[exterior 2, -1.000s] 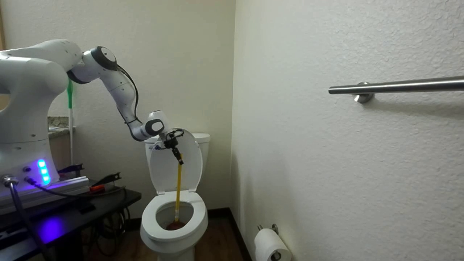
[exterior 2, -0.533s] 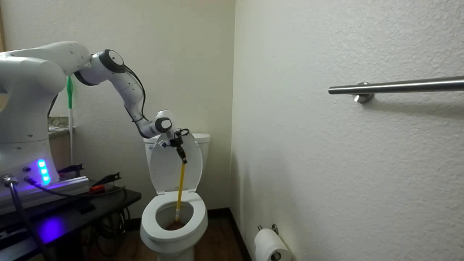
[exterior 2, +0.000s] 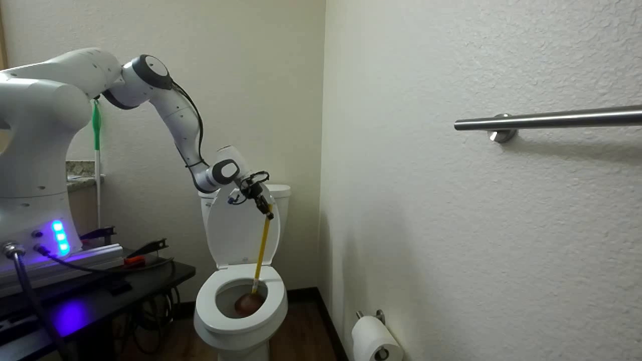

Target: Use the plunger to plunge the toilet.

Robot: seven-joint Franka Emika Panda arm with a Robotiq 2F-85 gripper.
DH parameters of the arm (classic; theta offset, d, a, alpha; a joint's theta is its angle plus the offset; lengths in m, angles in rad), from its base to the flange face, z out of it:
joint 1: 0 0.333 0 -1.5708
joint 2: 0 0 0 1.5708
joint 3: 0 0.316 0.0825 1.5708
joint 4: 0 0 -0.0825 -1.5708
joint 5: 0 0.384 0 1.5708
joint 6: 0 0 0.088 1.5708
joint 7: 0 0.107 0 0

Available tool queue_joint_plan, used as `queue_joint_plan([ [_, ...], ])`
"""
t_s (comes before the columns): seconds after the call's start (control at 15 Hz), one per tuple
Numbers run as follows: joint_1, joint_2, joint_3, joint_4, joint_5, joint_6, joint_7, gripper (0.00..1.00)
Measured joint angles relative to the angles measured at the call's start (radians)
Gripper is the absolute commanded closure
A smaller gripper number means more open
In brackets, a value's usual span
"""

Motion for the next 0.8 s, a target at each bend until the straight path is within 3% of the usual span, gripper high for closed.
queue_joint_plan([
  [0.2, 0.070, -0.059, -0.061, -0.164, 0.123, 0.151, -0.005, 0.94],
  [0.4, 0.122, -0.088, -0.057, -0.255, 0.224, 0.207, -0.029, 0.94],
  [0.6, 0.128, -0.091, 0.002, -0.246, 0.243, 0.201, -0.067, 0.94],
  [0.8, 0.120, -0.063, 0.067, -0.173, 0.237, 0.092, -0.140, 0.94],
])
